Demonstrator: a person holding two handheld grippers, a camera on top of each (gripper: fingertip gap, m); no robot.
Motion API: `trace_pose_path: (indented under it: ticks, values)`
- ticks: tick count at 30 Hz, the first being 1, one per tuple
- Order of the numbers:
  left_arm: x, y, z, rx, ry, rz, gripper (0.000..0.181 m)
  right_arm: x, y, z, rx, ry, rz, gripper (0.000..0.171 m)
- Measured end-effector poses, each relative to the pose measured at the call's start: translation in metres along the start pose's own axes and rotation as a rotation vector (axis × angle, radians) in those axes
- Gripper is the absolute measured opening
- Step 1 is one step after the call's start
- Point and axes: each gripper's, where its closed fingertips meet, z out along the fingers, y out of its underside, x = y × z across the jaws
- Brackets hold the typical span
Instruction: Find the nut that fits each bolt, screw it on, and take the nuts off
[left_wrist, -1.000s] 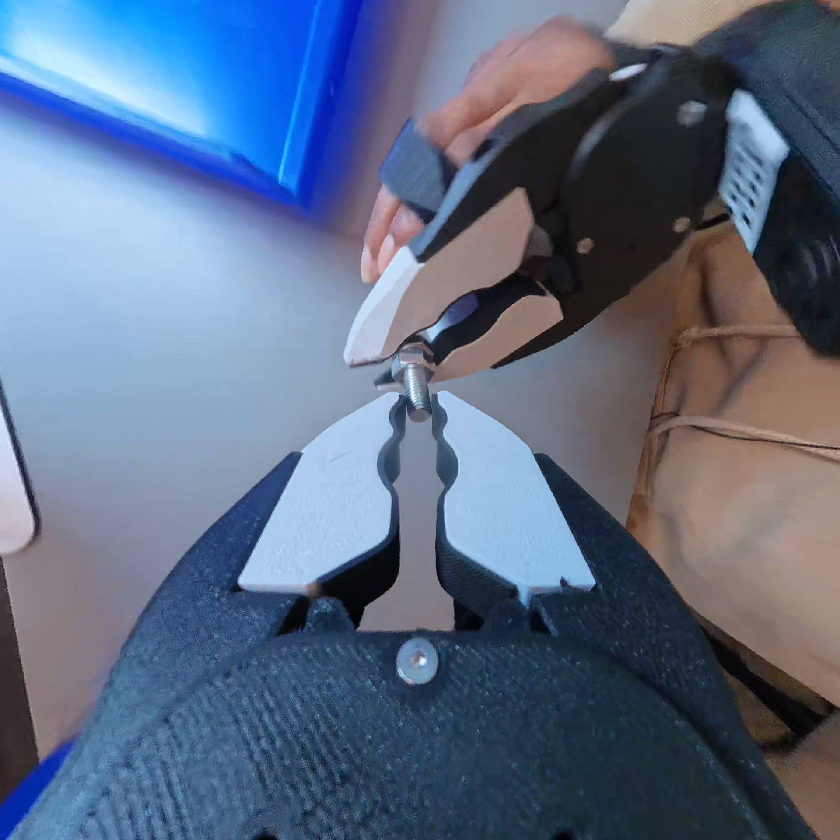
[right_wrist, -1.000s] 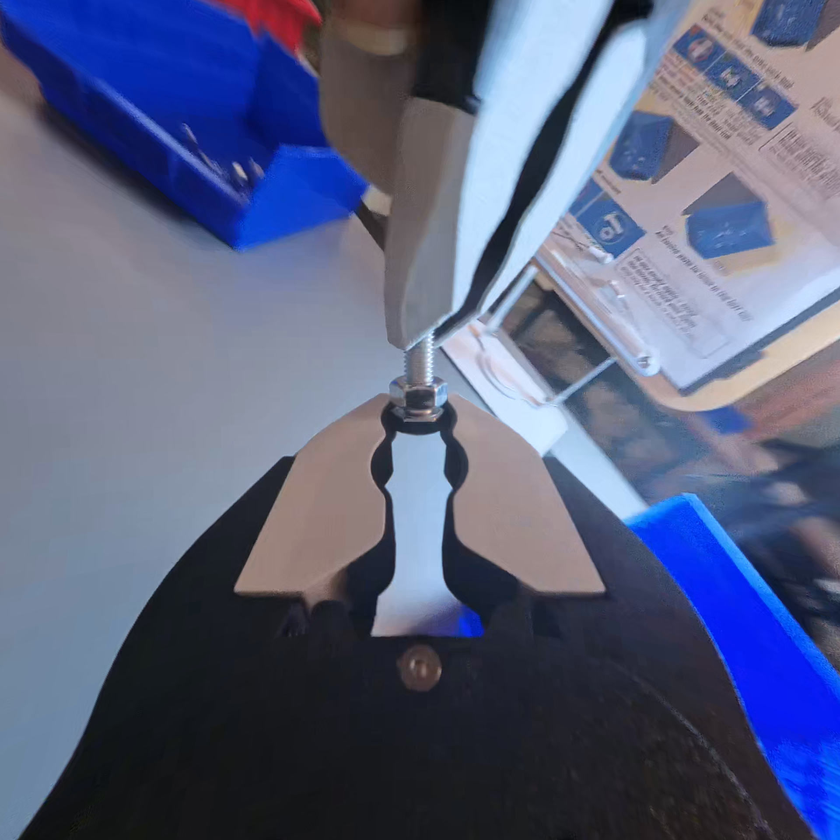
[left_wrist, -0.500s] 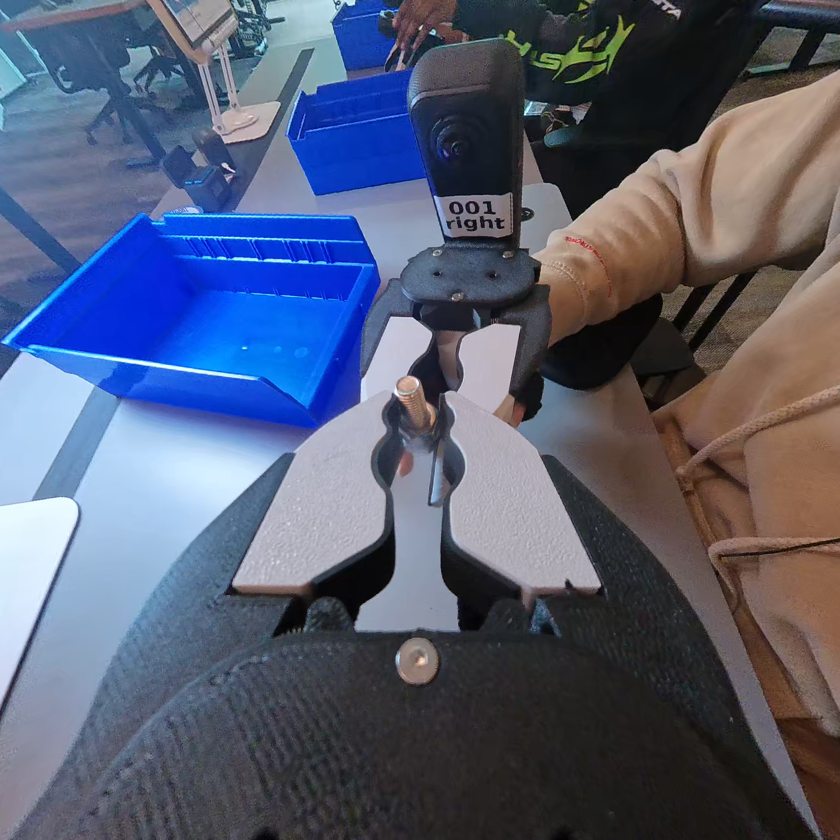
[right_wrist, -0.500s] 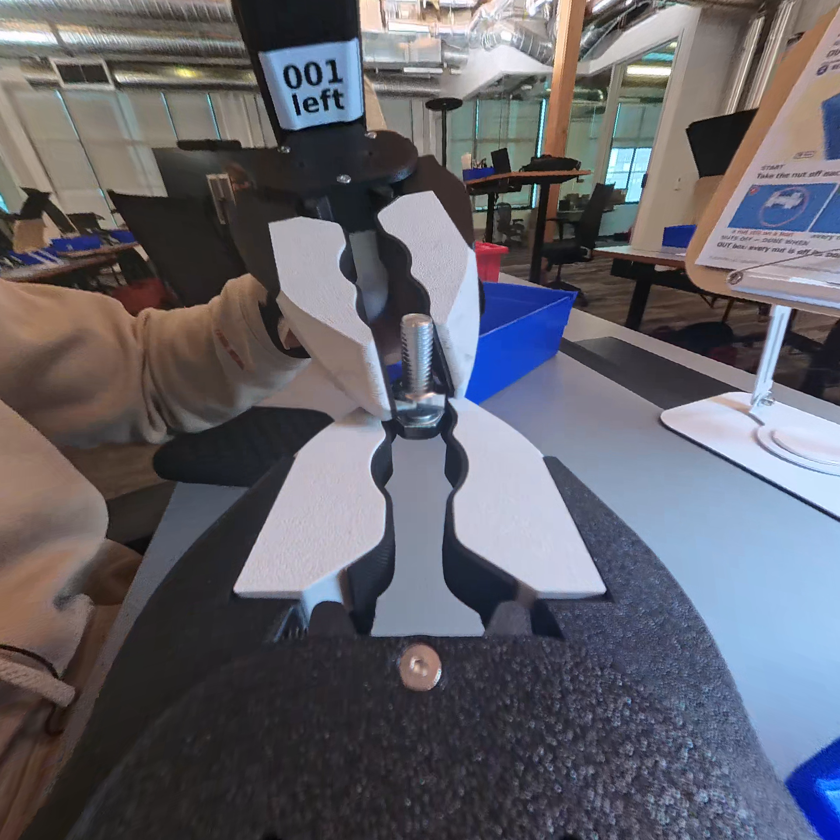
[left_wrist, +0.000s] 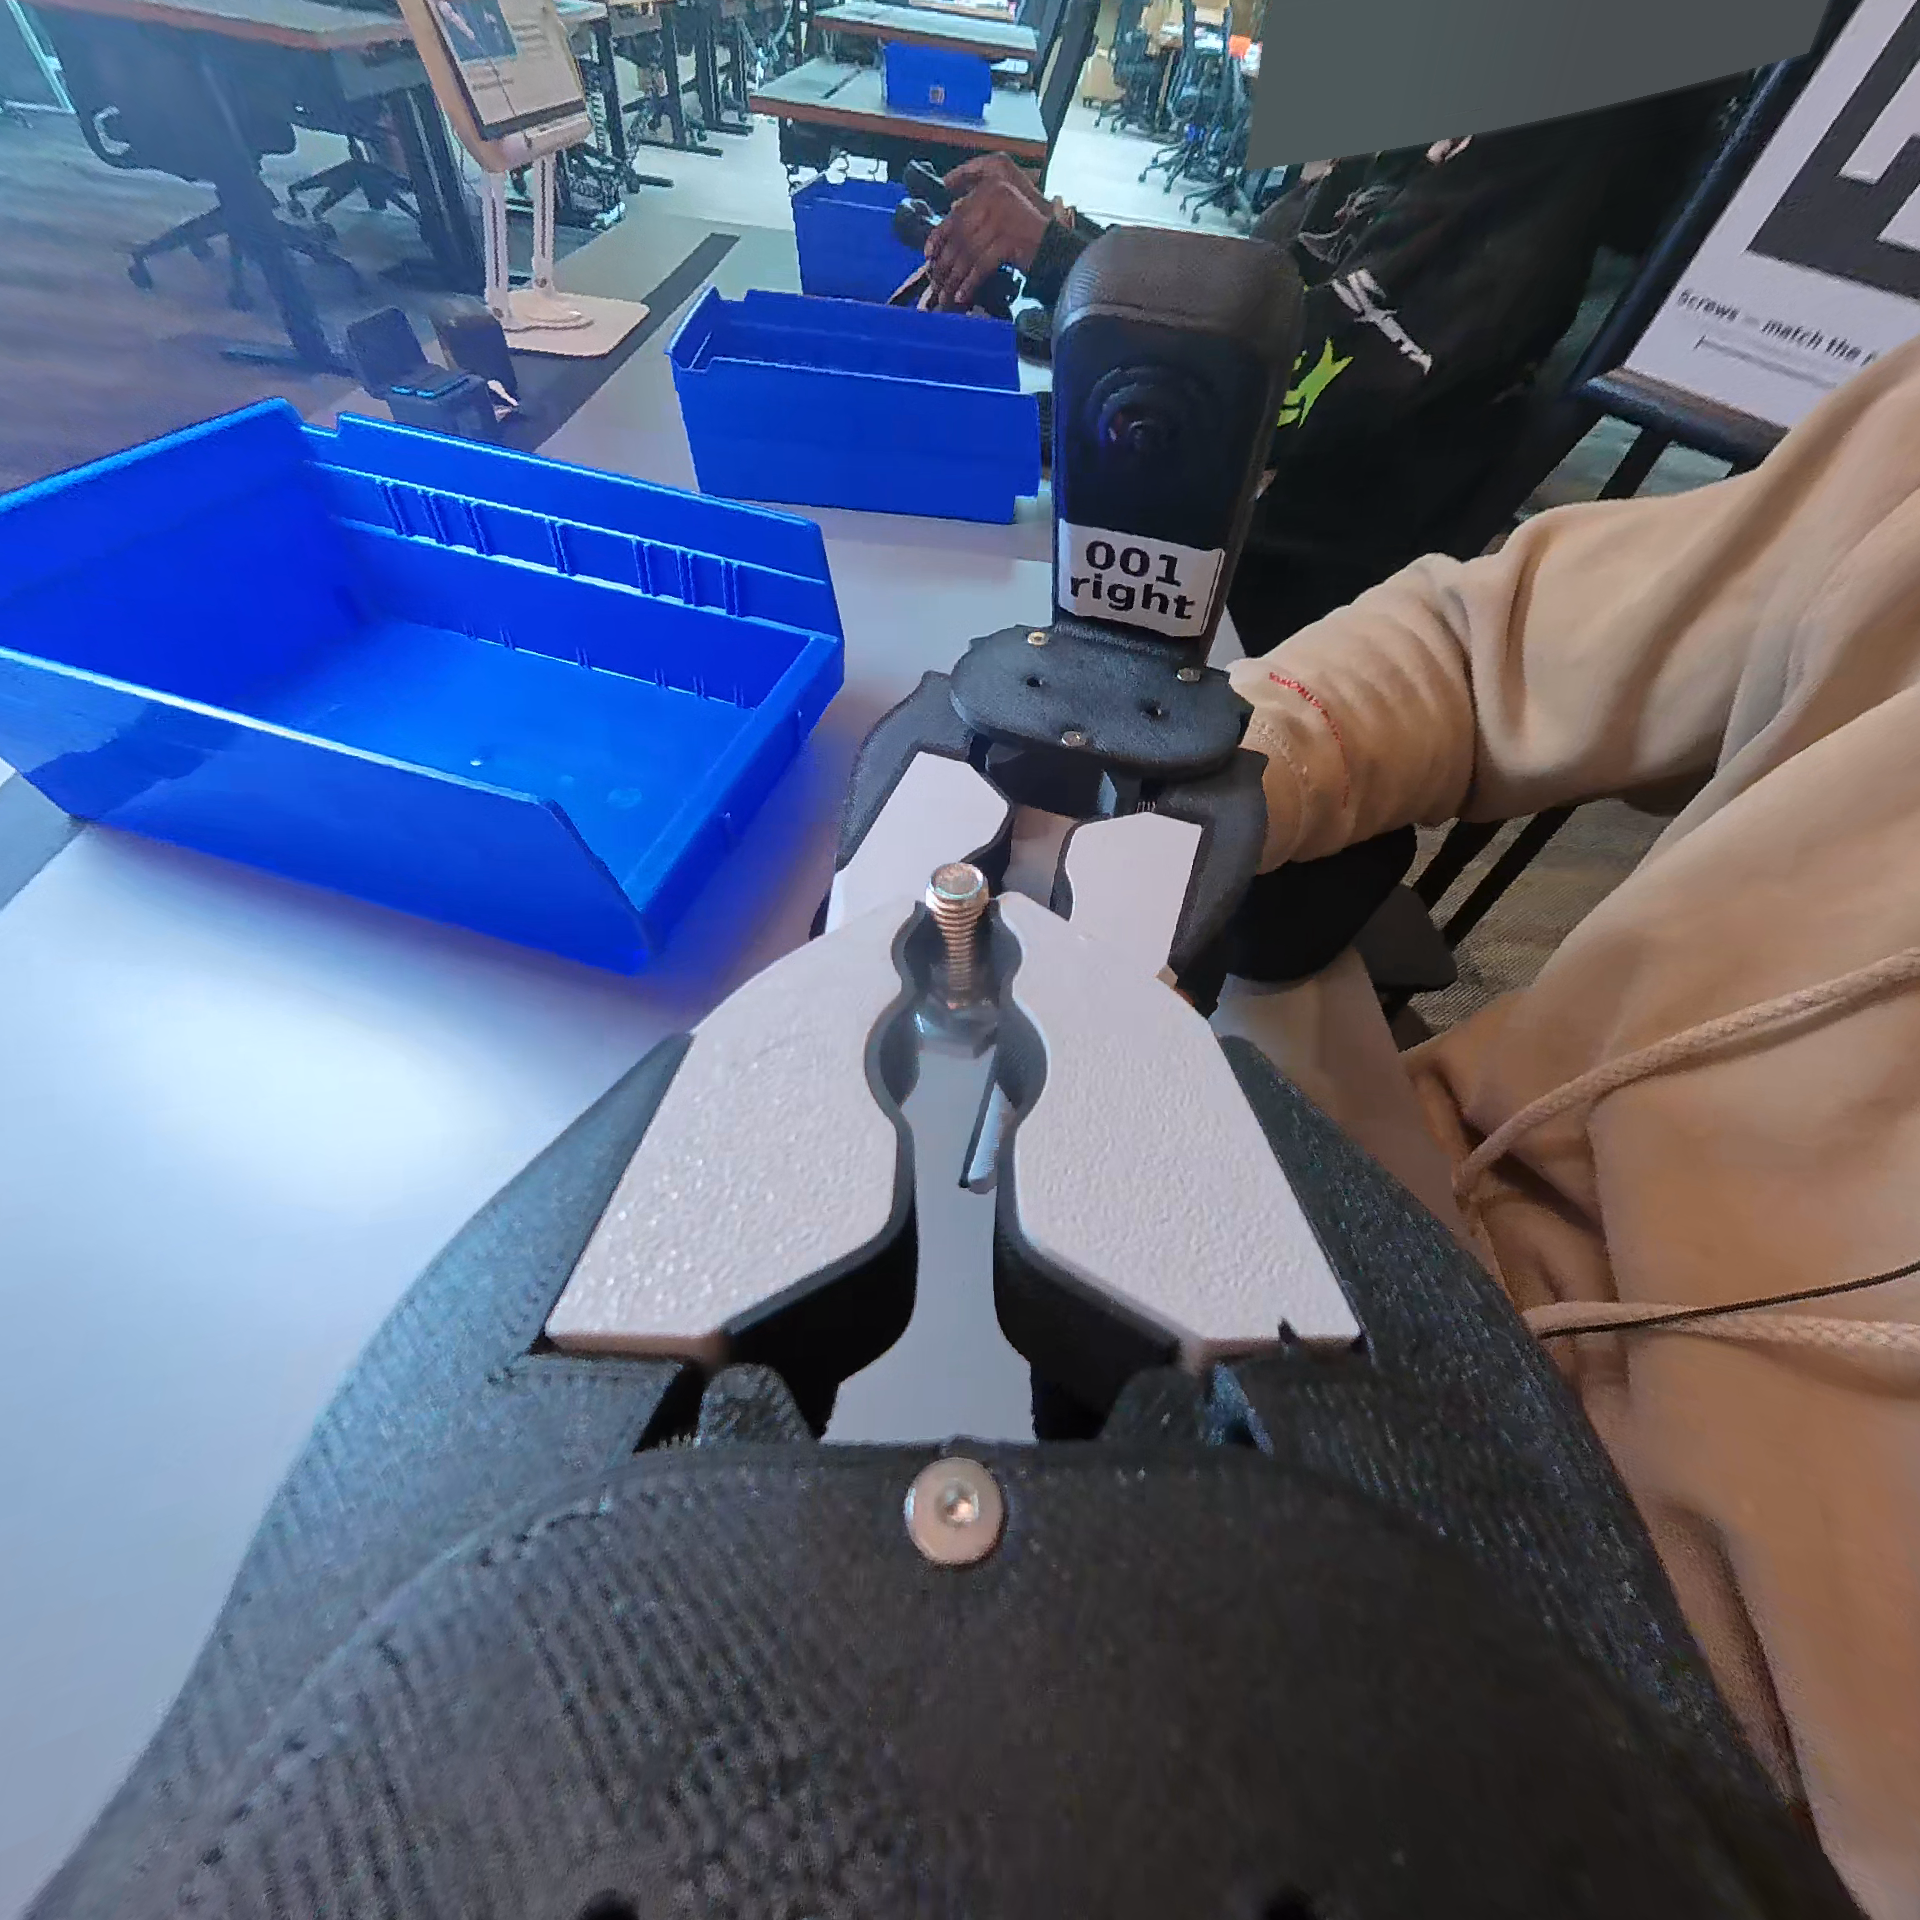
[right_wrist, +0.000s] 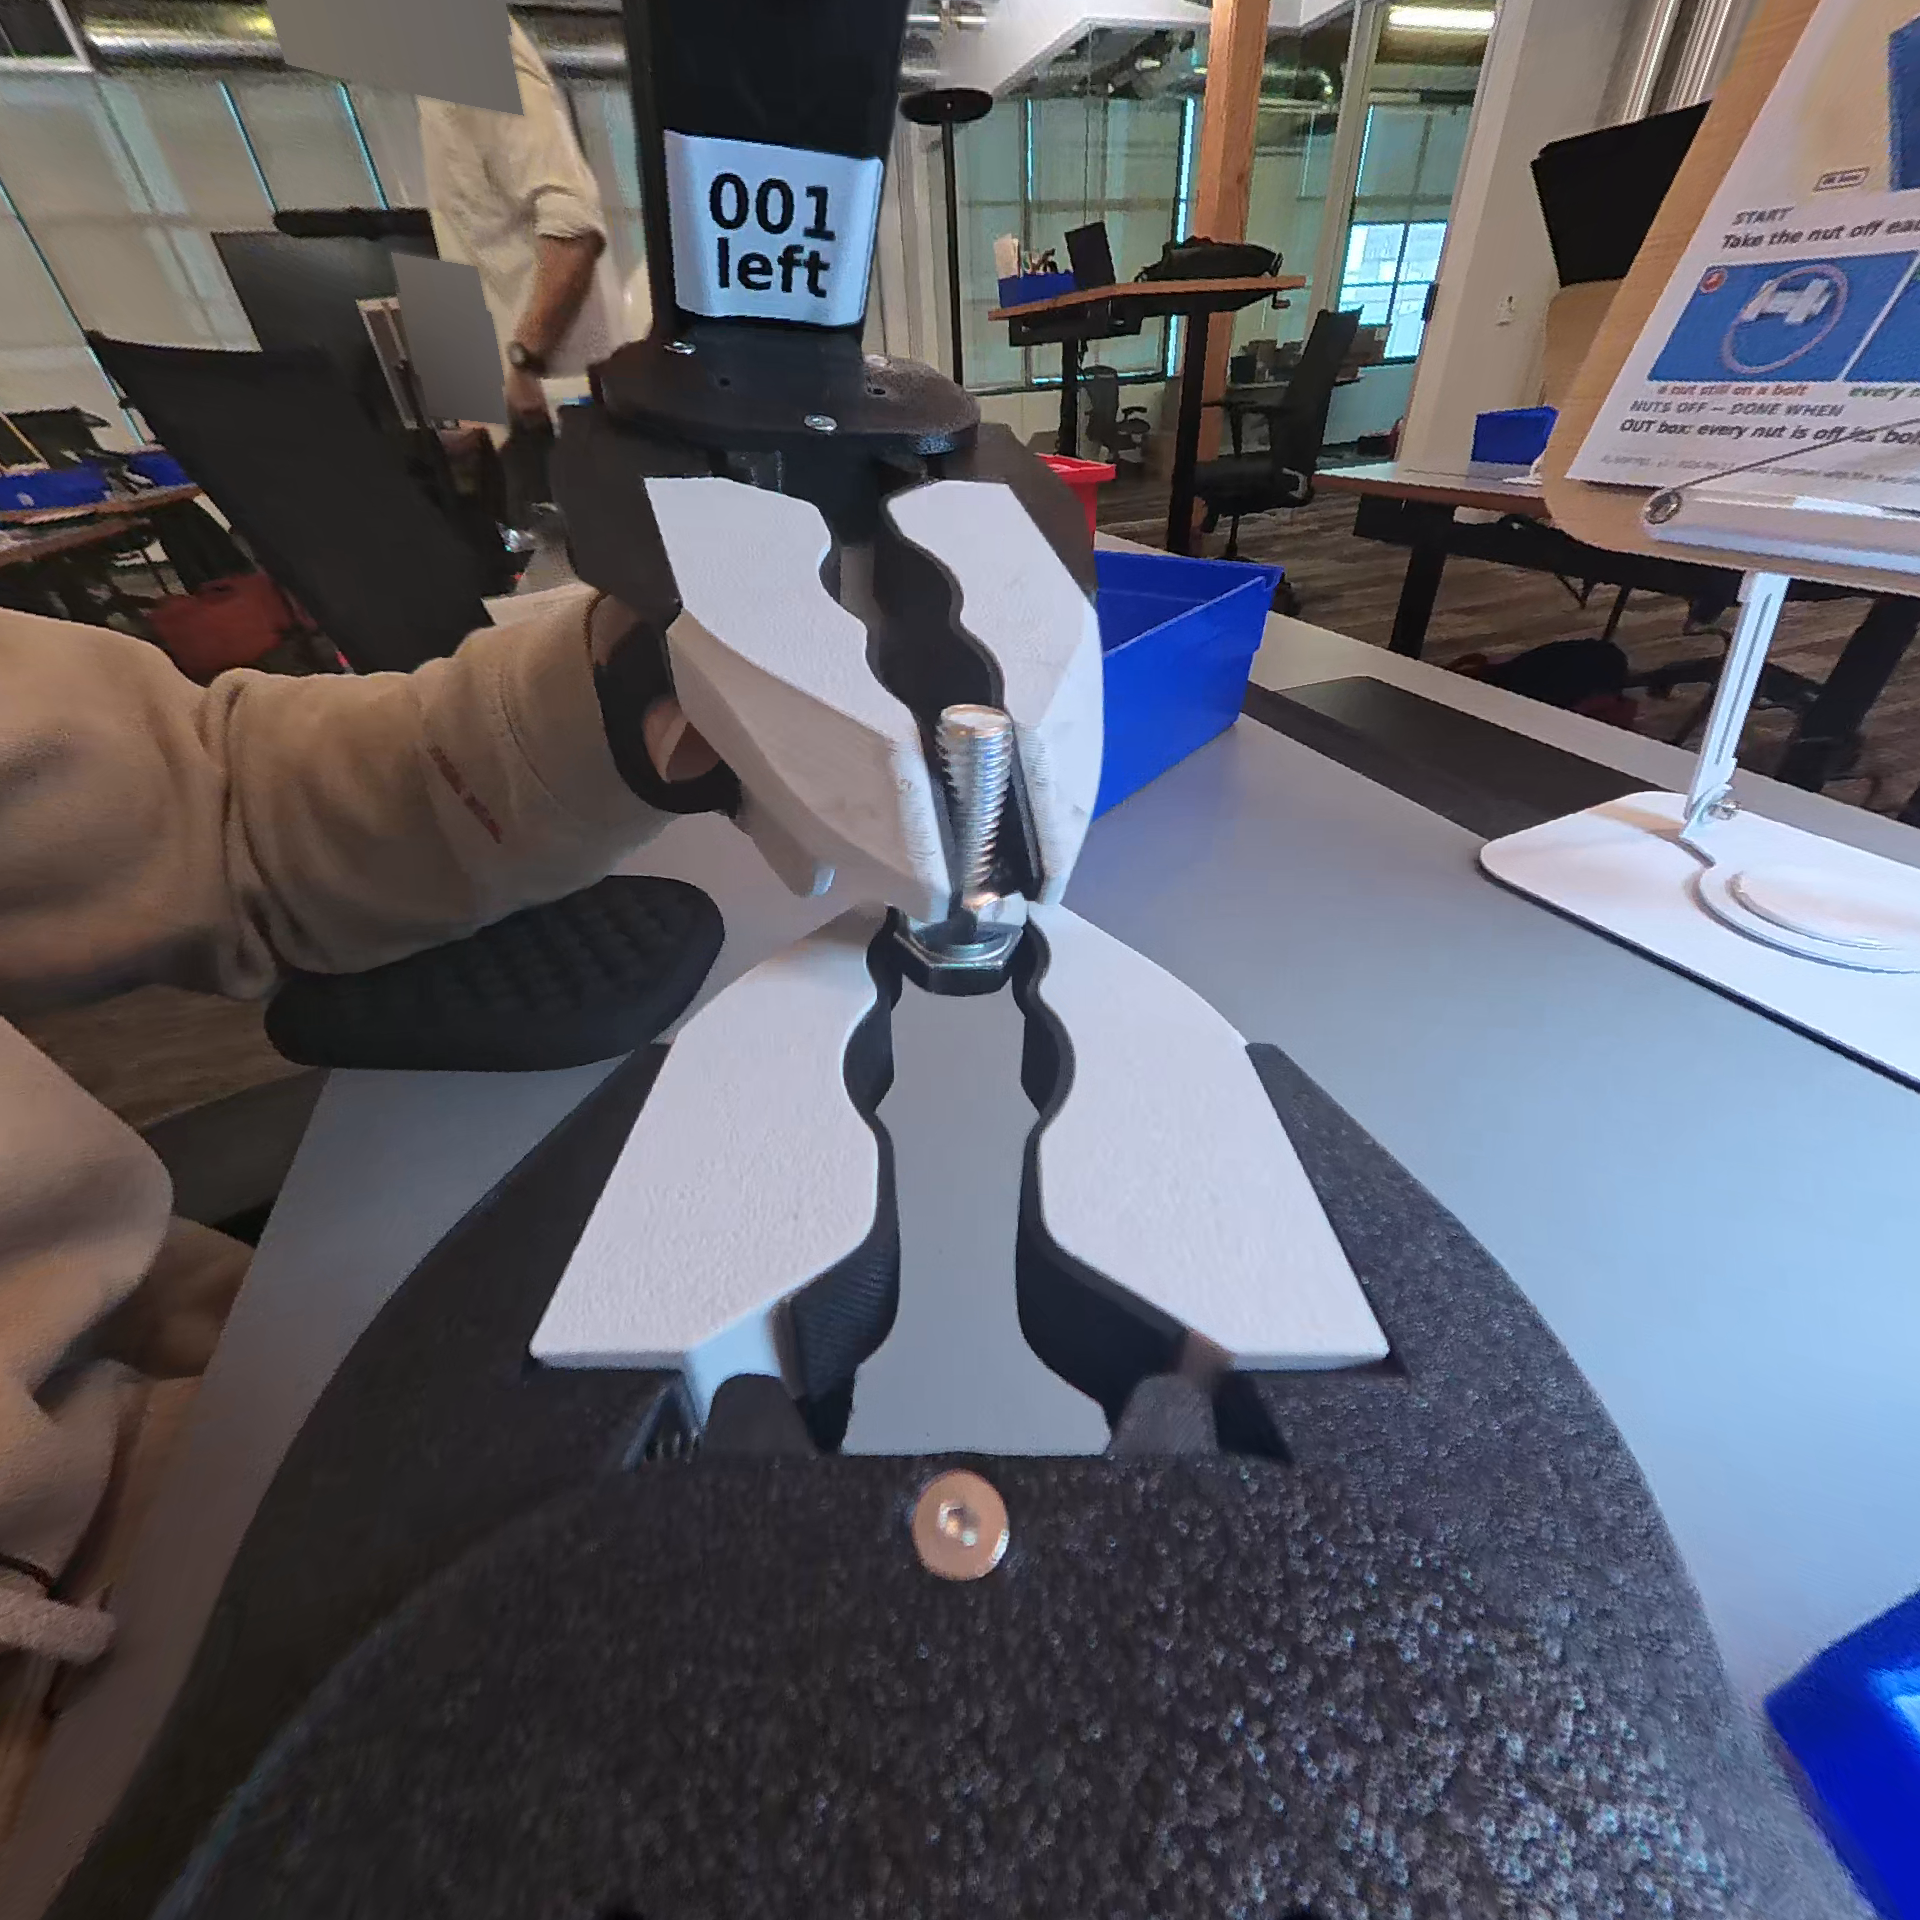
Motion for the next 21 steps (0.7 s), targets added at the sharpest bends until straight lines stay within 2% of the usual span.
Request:
trace_pose_path:
  ticks: [21]
  values:
    - [-0.0010, -0.0006, -0.0014, 0.031, 0.012, -0.030, 0.010, 0.0021, 0.0020, 0.0007, -0.009, 0.012, -0.014, 0.018]
